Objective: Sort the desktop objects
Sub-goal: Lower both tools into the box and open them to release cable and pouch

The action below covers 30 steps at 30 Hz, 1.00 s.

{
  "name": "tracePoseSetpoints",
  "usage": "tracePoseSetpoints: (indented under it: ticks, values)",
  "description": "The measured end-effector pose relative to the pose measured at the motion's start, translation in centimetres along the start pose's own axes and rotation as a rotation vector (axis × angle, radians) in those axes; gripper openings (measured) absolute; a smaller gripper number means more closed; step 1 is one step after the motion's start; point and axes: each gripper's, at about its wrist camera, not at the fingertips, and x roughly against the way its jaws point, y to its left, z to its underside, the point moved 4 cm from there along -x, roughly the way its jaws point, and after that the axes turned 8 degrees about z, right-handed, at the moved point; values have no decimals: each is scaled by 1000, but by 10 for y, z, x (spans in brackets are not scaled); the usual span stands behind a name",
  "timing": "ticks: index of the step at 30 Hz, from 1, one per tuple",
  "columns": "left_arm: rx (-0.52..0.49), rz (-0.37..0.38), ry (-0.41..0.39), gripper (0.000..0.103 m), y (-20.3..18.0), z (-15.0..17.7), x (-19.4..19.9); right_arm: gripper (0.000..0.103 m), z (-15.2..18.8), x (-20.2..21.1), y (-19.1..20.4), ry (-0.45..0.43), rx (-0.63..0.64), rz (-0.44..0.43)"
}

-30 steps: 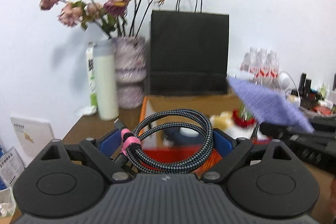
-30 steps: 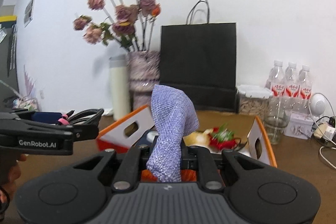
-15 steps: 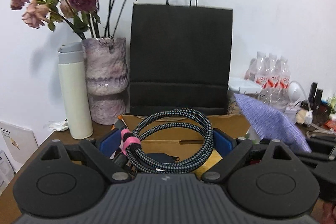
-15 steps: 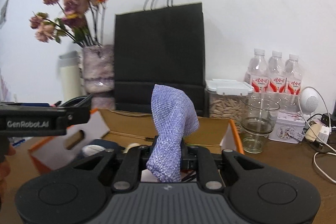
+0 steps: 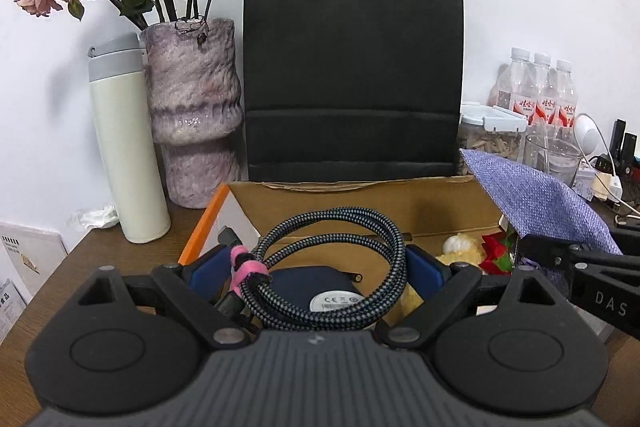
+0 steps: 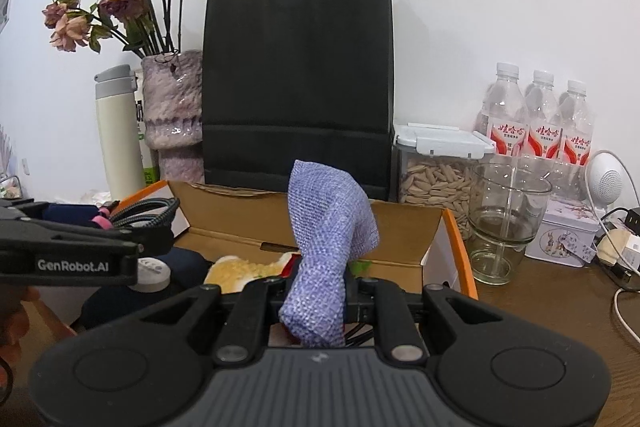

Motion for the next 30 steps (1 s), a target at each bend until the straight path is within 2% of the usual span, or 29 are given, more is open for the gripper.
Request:
tracePoseSetpoints:
  ticks: [5, 10, 13, 15, 19, 21, 23, 27, 30]
  values:
    - [-14, 2, -1, 93, -3, 3, 0, 16, 2, 3, 2, 2, 11, -5]
    - [-25, 5, 9, 94, -6, 5, 0, 26, 3, 5, 4, 6, 12, -9]
    - [-24, 2, 13, 94, -5, 5, 0, 37, 3, 6, 4, 4, 15, -6]
    - [-27, -2, 14, 95, -5, 5, 0, 51, 3, 6, 4, 2, 16, 0]
    - [-40, -14, -7, 98, -7, 3, 4, 68, 2, 8, 3, -8, 14, 6]
    - [-47, -15, -27, 101, -9, 1, 8, 83, 2, 9, 3, -14, 11, 8]
    - [-54, -31, -39, 103, -10, -1, 11, 85, 1, 11, 2, -21, 10, 11]
    - [-44, -43, -46, 103, -8, -2, 13, 103, 0, 12, 2, -25, 6, 17]
    - [-45, -49, -56, 103, -8, -3, 14, 103, 0, 13, 3, -27, 9, 21]
